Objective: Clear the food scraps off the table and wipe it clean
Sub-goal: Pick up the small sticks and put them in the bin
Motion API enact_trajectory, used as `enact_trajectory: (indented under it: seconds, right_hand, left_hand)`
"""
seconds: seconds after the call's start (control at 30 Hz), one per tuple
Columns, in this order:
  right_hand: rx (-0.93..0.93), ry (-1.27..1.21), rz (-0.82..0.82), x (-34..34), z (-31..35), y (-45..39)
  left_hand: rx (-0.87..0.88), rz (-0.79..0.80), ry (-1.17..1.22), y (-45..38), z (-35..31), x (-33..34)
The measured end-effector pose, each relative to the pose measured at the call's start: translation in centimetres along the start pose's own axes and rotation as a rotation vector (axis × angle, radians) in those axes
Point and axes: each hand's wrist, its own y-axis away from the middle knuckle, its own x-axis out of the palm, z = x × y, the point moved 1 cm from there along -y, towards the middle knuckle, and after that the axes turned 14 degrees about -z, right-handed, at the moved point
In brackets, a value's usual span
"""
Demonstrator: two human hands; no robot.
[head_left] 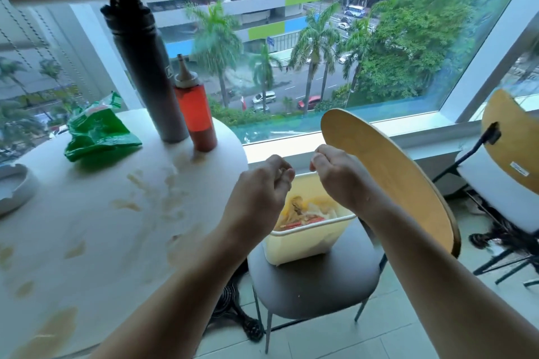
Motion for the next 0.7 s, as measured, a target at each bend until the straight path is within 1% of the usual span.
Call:
enact_trajectory:
  seconds: [0.17, 0.33, 0.43, 0.7]
  right_hand:
    - [0.013, -0.009, 0.04, -0.1, -3.1, -1.4]
    - [0.019, -0.047, 0.128, 0.8, -5.6, -2.4]
    - [0.009, -0.046, 0.173, 1.7, -7.2, -2.9]
    - [-0.035, 0.066, 0.277, 4.0, -10.4, -3.9]
  left_hand:
    - [-0.062, -0.041, 0.0, -0.2, -0.2, 3.6]
    - [-0.098, -0.055, 0.03, -0.4, 0.8, 7.0]
    - [-0.095, -0.029, 0.0, -0.5, 2.0, 8.4]
    - [-0.094, 0.008, -0.042, -1.1, 4.2, 11.4]
